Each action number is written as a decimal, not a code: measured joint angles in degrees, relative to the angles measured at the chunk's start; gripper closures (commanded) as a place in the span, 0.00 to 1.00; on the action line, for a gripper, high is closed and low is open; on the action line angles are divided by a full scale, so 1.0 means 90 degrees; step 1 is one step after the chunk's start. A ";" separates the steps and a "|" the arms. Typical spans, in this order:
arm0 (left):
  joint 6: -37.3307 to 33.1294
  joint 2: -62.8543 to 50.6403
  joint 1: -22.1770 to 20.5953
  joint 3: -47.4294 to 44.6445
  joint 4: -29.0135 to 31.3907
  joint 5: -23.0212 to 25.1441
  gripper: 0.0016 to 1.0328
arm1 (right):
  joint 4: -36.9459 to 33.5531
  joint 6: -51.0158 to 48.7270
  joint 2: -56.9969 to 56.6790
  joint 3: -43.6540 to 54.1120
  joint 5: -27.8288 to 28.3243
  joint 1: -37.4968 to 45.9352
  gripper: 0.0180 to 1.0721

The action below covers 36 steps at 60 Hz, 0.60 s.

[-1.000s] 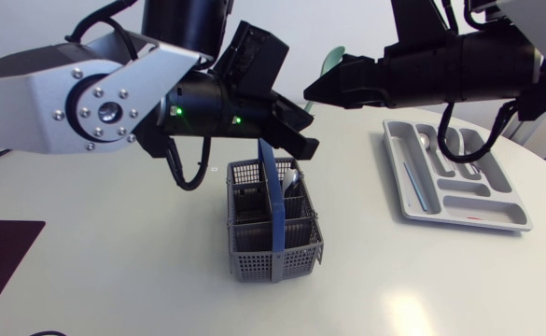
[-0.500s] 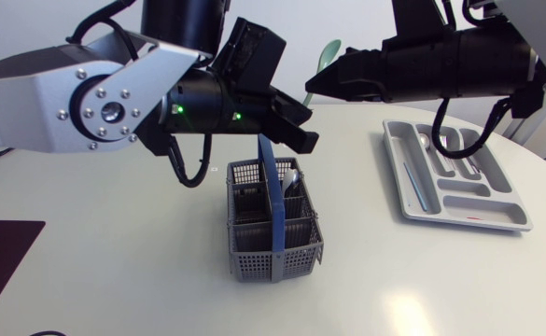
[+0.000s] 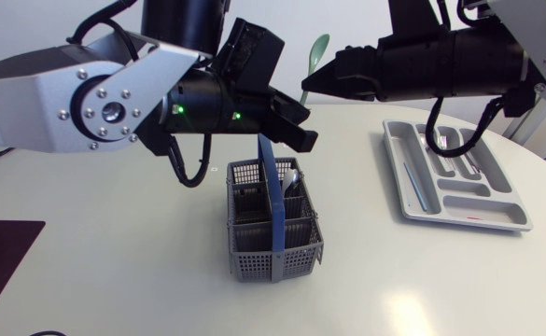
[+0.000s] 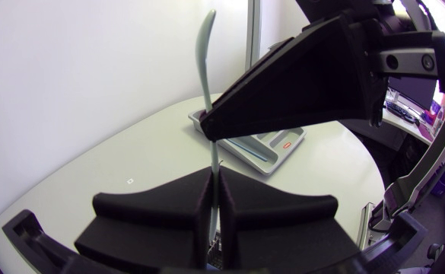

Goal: Sort the cutlery from the basket into the organizer compartments.

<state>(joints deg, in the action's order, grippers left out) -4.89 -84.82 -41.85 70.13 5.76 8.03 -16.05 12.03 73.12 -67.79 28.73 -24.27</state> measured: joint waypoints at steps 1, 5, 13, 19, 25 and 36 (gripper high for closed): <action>0.0000 0.0000 0.0000 0.0000 -0.0007 0.0000 0.96 | 0.0000 0.0000 -0.0002 0.0000 0.0000 0.0000 0.93; 0.0000 0.0000 0.0000 0.0000 -0.0012 0.0000 0.77 | 0.0000 0.0000 -0.0002 0.0000 0.0002 0.0000 0.93; 0.0017 0.0032 -0.0036 -0.0002 -0.0182 0.0027 0.24 | -0.0005 -0.0005 0.0010 0.0002 -0.0005 -0.0002 0.93; 0.0022 0.0063 -0.0029 -0.0002 -0.0202 0.0029 0.10 | -0.0002 -0.0005 0.0010 0.0002 -0.0002 0.0000 0.93; 0.0022 0.0129 0.0073 -0.0002 -0.0199 0.0029 0.06 | -0.0017 -0.0034 0.0007 0.0017 0.0015 0.0090 0.93; -0.0005 0.0442 0.0486 -0.0032 -0.0192 0.0029 0.05 | -0.0452 -0.0568 0.0005 0.0046 0.0403 0.0758 0.93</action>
<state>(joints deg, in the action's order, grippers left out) -4.93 -80.84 -37.47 69.84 4.03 8.29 -20.12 6.92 73.17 -67.37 32.36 -17.45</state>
